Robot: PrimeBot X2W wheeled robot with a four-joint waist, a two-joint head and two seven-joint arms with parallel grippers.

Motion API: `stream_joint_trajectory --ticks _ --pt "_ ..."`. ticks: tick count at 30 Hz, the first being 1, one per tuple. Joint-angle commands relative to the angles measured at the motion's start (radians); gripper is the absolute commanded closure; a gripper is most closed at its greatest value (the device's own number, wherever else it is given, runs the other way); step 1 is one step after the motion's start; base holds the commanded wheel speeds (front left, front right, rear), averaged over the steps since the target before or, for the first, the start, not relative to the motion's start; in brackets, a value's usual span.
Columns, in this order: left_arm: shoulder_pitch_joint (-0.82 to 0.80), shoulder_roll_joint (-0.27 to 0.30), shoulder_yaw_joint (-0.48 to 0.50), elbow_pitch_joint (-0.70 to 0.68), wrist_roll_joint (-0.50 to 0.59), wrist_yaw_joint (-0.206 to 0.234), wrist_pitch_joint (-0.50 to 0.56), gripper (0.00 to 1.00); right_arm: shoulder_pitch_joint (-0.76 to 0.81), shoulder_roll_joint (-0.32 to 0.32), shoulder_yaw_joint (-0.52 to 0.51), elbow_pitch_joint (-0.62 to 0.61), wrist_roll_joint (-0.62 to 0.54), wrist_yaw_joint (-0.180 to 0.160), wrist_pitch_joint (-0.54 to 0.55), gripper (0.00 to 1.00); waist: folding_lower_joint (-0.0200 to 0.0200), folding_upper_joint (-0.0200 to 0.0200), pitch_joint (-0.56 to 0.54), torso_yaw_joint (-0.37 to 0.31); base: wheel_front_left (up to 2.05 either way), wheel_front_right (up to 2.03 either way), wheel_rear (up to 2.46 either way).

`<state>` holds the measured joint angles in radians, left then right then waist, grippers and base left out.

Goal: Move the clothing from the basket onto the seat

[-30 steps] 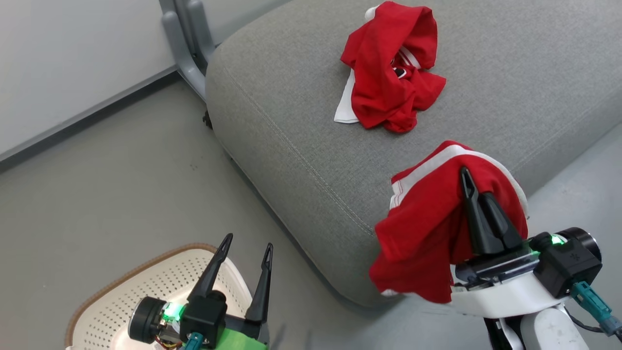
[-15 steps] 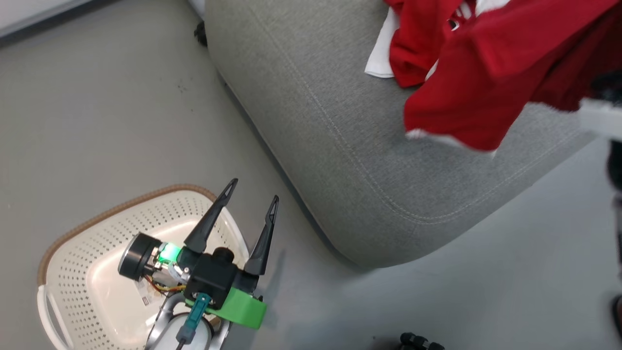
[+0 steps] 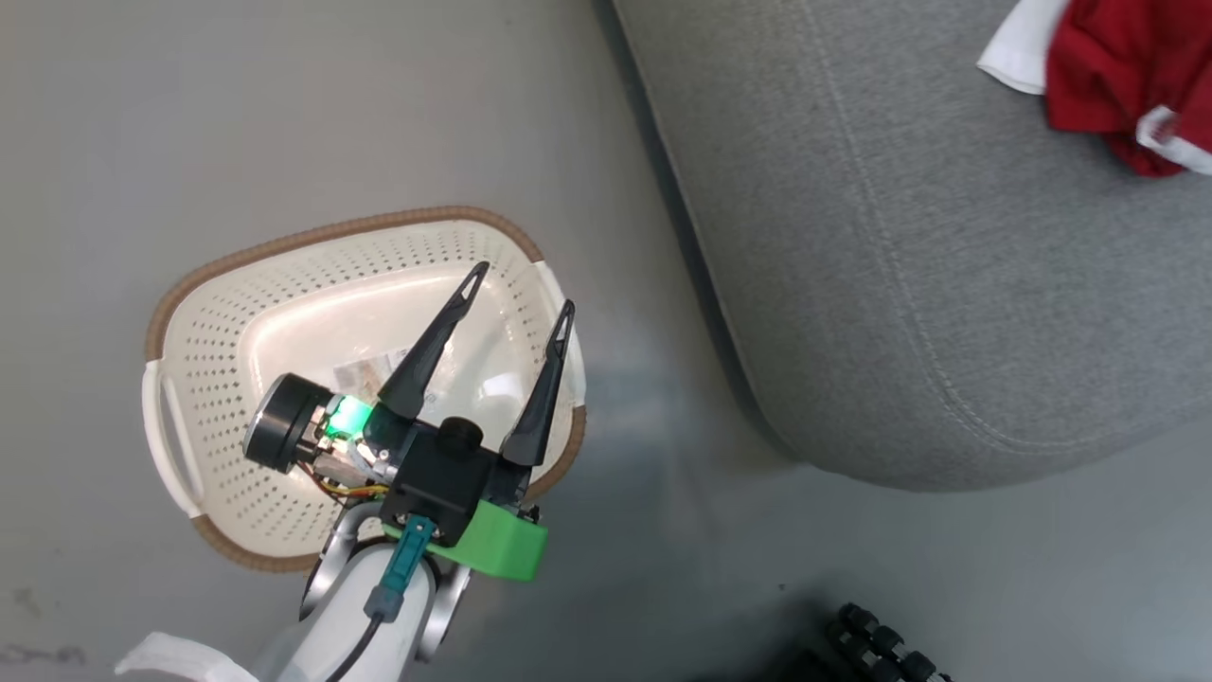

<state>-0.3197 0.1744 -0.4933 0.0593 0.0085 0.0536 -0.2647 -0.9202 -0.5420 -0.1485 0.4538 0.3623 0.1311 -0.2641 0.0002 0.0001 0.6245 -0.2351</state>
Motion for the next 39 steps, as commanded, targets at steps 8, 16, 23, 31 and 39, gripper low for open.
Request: stream_joint_trajectory --ticks 8,16,23,31,39 --pt "0.010 -0.018 0.001 0.002 -0.027 0.020 0.001 0.00 0.074 0.027 0.058 -0.028 -0.094 -0.001 -0.001 0.00 -0.0002 -0.0001 0.020 0.116 0.00 0.00 0.00" --pt "0.078 -0.045 0.023 0.022 -0.067 0.029 0.001 0.00 0.315 0.116 0.181 -0.145 -0.156 -0.001 -0.001 0.00 -0.0002 -0.0001 -0.157 0.096 0.00 0.00 0.00" --pt "0.170 -0.084 0.085 0.050 -0.134 0.042 0.001 0.00 0.522 0.206 0.343 -0.200 -0.192 -0.001 -0.001 0.00 -0.0002 -0.0001 -0.337 0.129 0.00 0.00 0.00" --pt "0.304 -0.114 0.217 0.029 -0.174 0.086 0.001 0.00 0.718 0.305 0.451 -0.249 -0.261 -0.001 -0.001 0.00 -0.0002 -0.0001 -0.515 0.183 0.00 0.00 0.00" --pt "0.445 -0.120 0.322 -0.082 -0.116 0.093 0.001 0.00 0.897 0.387 0.363 -0.380 -0.298 -0.001 -0.001 0.00 -0.0002 -0.0001 -0.627 0.201 0.00 0.00 0.00"
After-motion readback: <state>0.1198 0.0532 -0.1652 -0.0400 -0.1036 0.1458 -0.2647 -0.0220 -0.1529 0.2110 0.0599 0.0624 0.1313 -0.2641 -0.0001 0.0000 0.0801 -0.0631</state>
